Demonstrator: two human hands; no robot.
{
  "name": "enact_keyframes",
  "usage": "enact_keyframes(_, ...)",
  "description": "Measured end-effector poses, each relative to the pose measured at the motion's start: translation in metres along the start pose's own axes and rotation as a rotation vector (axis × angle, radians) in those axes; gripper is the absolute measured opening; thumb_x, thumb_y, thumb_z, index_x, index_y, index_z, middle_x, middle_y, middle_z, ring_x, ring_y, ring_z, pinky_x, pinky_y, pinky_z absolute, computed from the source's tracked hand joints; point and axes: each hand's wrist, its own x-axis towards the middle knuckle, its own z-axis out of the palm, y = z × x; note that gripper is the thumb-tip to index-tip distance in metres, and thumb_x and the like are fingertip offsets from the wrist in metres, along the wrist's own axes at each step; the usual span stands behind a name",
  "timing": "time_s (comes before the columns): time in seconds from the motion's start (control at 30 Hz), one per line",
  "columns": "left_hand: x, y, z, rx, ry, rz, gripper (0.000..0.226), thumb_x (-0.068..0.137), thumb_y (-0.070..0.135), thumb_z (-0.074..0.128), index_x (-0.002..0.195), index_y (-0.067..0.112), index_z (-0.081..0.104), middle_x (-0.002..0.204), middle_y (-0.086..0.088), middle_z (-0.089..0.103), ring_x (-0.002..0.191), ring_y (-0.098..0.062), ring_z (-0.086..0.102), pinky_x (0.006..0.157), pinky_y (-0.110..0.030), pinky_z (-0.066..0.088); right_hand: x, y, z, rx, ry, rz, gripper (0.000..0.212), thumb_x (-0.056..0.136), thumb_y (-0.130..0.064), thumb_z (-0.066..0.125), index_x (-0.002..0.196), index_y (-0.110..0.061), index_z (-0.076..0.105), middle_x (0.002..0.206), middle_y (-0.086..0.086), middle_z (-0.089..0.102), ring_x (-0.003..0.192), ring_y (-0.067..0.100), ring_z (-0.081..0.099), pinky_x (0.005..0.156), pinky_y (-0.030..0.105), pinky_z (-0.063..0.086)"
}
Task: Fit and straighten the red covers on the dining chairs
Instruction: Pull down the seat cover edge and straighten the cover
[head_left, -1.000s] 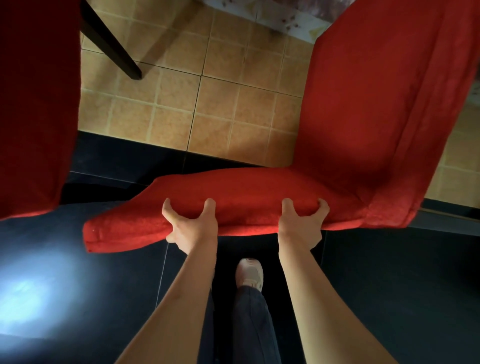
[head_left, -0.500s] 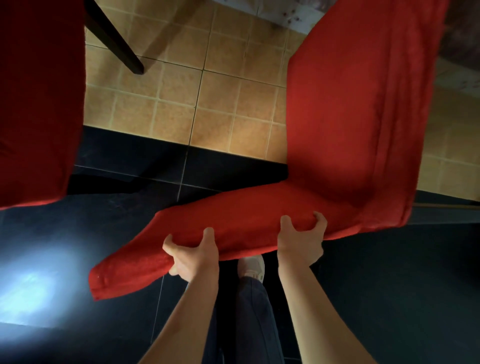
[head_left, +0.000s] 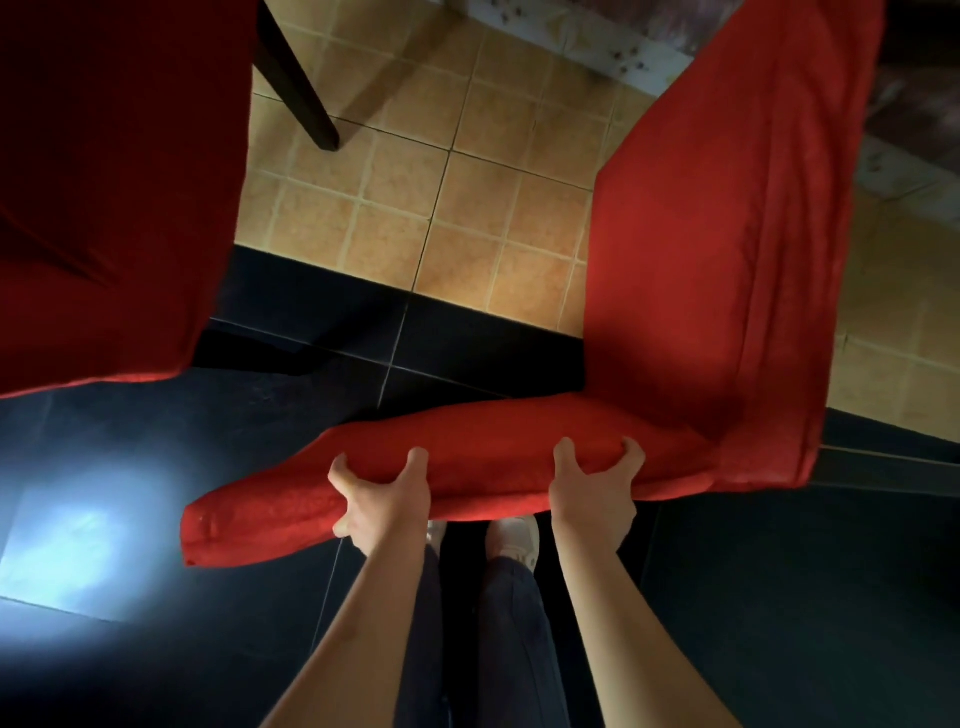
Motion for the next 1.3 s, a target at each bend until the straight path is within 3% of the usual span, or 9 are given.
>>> enact_keyframes(0.1,-0.002,-0.003,-0.004,0.022,-0.028,0.007,0.093,0.073,0.053,0.074,0.145,0.043,0.015,0.131,-0.027,0.038,0.060,-0.020,0.039,0.054,-0.032,0.033,-0.001,-0.001,-0.006,-0.043,-0.028,-0.020,0.073,0.086,-0.052,0.059,0.145,-0.037,0.019,0.072,-0.006,0.044,0.060,0.015,0.049,0.063,0.036,0.044)
enact_keyframes(0.27,-0.005,-0.009,-0.017,-0.008,-0.079,0.048,0.092,0.079,0.053,0.069,0.148,0.045,0.009,0.136,-0.018,0.047,0.087,-0.025,0.046,0.074,-0.036,0.036,-0.010,-0.006,-0.024,-0.147,-0.097,-0.062,0.080,0.087,-0.058,0.056,0.151,-0.040,0.011,0.106,0.010,0.064,0.083,0.032,0.067,0.076,0.044,0.056)
enact_keyframes(0.4,-0.011,-0.023,-0.040,-0.025,-0.042,0.123,0.088,0.085,0.043,0.066,0.151,0.040,0.009,0.136,-0.011,0.054,0.113,-0.036,0.055,0.076,-0.032,0.035,-0.027,-0.001,-0.040,-0.231,-0.115,-0.114,0.080,0.087,-0.059,0.055,0.152,-0.039,0.012,0.086,0.003,0.064,0.078,0.027,0.067,0.072,0.042,0.056)
enact_keyframes(0.5,-0.010,-0.040,-0.064,-0.044,-0.028,0.148,0.086,0.085,0.041,0.067,0.151,0.040,0.011,0.130,-0.016,0.058,0.114,-0.041,0.054,0.087,-0.038,0.042,-0.040,0.001,-0.044,-0.283,-0.124,-0.190,0.078,0.088,-0.057,0.054,0.152,-0.034,0.015,0.066,-0.005,0.056,0.062,0.014,0.056,0.056,0.031,0.043)
enact_keyframes(0.57,-0.005,-0.054,-0.079,-0.072,-0.019,0.111,0.086,0.084,0.042,0.067,0.151,0.041,0.012,0.118,-0.020,0.064,0.110,-0.041,0.056,0.097,-0.042,0.042,-0.049,0.003,-0.045,-0.323,-0.126,-0.243,0.077,0.088,-0.056,0.054,0.152,-0.032,0.019,0.064,-0.015,0.042,0.057,0.004,0.040,0.054,0.029,0.034)
enact_keyframes(0.63,-0.001,-0.067,-0.093,-0.118,0.001,0.057,0.086,0.083,0.043,0.067,0.150,0.040,0.013,0.106,-0.019,0.068,0.107,-0.039,0.058,0.099,-0.044,0.043,-0.057,0.002,-0.044,-0.353,-0.141,-0.273,0.075,0.088,-0.056,0.055,0.151,-0.032,0.022,0.067,-0.015,0.042,0.059,0.007,0.040,0.057,0.030,0.035)
enact_keyframes(0.73,0.005,-0.084,-0.110,-0.191,0.040,0.002,0.084,0.084,0.041,0.067,0.150,0.040,0.016,0.110,-0.012,0.067,0.114,-0.038,0.056,0.102,-0.043,0.039,-0.074,-0.005,-0.040,-0.410,-0.172,-0.309,0.074,0.088,-0.057,0.054,0.151,-0.030,0.025,0.096,0.005,0.064,0.081,0.023,0.055,0.061,0.032,0.035)
enact_keyframes(0.9,0.019,-0.102,-0.127,-0.310,0.059,-0.045,0.078,0.085,0.040,0.065,0.149,0.038,0.021,0.095,-0.004,0.068,0.109,-0.029,0.058,0.097,-0.036,0.039,-0.101,-0.017,-0.023,-0.549,-0.204,-0.451,0.073,0.089,-0.054,0.055,0.148,-0.020,0.032,0.124,0.013,0.063,0.110,0.033,0.060,0.069,0.030,0.034)
enact_keyframes(1.3,0.081,-0.108,-0.160,-0.481,0.066,0.137,0.067,0.086,0.043,0.065,0.145,0.038,0.034,0.133,-0.012,0.055,0.120,-0.022,0.053,0.093,-0.027,0.037,-0.168,-0.028,0.060,-0.873,-0.167,-0.957,0.063,0.089,-0.060,0.049,0.137,-0.020,0.046,0.115,0.008,0.065,0.107,0.029,0.059,0.069,0.033,0.042)
